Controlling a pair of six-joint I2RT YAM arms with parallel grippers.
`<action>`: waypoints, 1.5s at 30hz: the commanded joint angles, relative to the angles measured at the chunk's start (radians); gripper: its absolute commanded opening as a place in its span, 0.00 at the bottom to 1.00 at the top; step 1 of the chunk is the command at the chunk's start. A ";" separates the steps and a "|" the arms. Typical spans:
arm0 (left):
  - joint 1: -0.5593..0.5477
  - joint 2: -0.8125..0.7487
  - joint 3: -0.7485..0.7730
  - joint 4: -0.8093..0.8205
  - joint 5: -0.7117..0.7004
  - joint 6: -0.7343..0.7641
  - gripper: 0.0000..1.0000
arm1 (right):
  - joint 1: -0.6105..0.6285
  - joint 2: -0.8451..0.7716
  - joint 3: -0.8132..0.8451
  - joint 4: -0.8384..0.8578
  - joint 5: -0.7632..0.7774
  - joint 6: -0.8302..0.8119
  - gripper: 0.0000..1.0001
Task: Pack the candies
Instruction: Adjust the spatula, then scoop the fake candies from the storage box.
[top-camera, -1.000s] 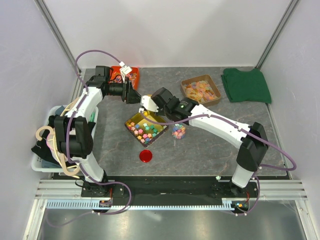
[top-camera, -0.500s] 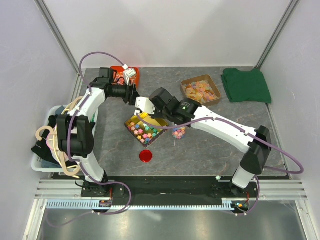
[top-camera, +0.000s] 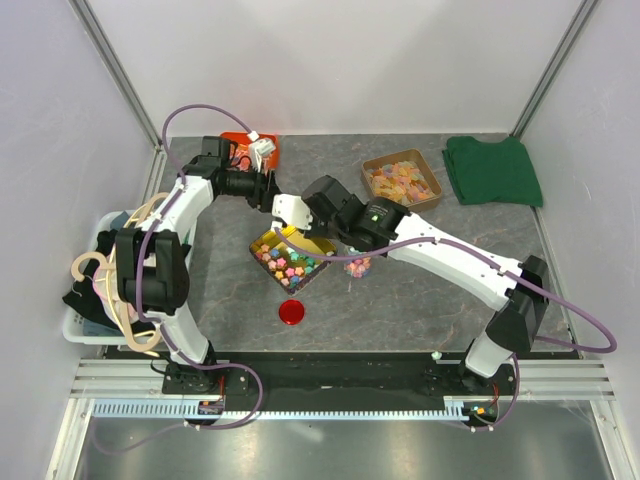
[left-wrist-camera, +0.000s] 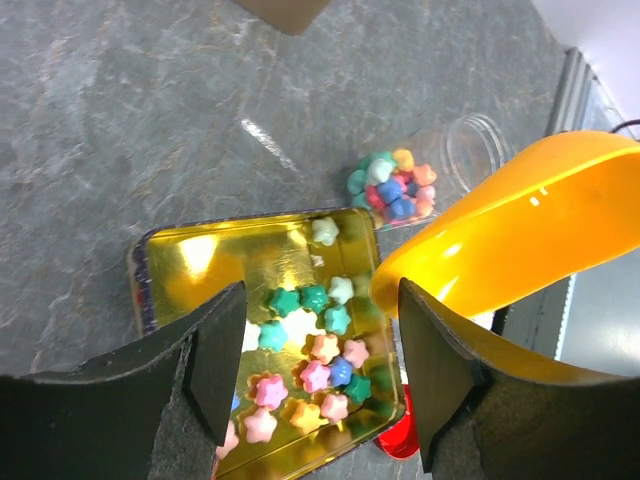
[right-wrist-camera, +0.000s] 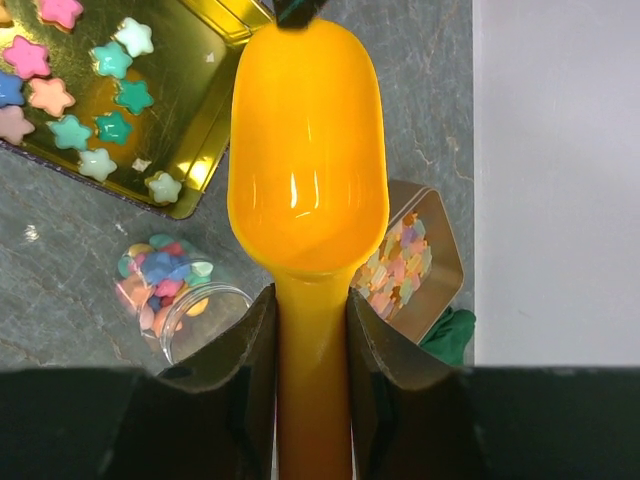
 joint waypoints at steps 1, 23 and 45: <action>0.054 -0.017 0.042 0.035 -0.106 -0.007 0.69 | 0.005 -0.047 -0.025 0.093 0.087 -0.022 0.00; -0.012 -0.002 -0.103 -0.037 -0.488 0.311 0.61 | 0.003 0.008 0.003 0.014 0.135 -0.090 0.00; -0.149 0.139 -0.123 0.013 -0.764 0.398 0.19 | 0.061 0.049 0.010 -0.132 0.103 -0.185 0.00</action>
